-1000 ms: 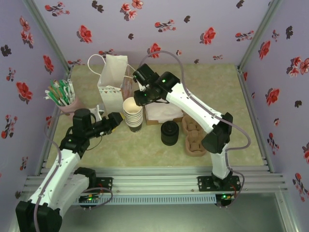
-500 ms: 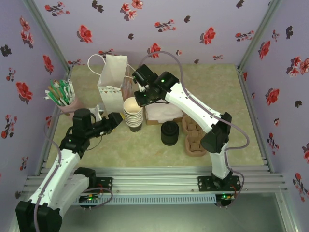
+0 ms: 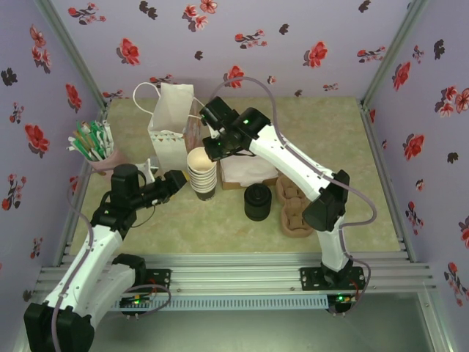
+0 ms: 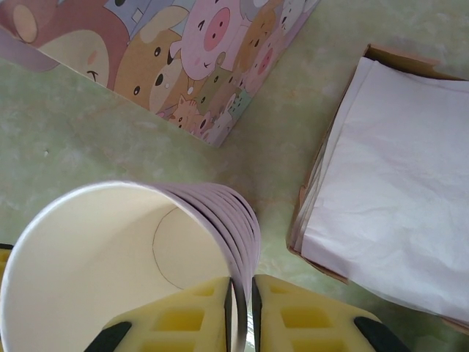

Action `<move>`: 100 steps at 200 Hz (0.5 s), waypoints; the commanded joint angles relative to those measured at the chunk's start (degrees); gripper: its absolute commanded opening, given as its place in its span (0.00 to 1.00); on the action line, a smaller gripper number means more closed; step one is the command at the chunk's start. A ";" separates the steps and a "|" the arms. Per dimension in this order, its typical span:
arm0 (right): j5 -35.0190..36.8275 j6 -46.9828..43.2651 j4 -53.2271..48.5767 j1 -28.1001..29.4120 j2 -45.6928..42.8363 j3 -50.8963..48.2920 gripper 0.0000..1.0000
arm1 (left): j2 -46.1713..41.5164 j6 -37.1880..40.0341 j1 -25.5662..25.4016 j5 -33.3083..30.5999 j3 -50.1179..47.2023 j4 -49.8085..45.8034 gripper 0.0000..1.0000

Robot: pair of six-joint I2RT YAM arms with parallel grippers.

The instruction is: Pack the takeout coffee

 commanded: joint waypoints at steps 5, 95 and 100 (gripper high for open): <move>-0.16 -0.84 -1.55 0.43 1.61 2.32 0.16 | 0.29 1.41 -0.40 -0.38 1.75 2.11 0.64; -0.17 -0.13 -2.07 0.43 0.87 4.64 0.01 | 0.82 0.92 -0.50 -0.37 1.54 3.31 0.64; -0.22 -0.01 -2.02 0.37 0.78 4.68 0.01 | 0.80 1.00 -0.45 -0.34 1.47 3.33 0.64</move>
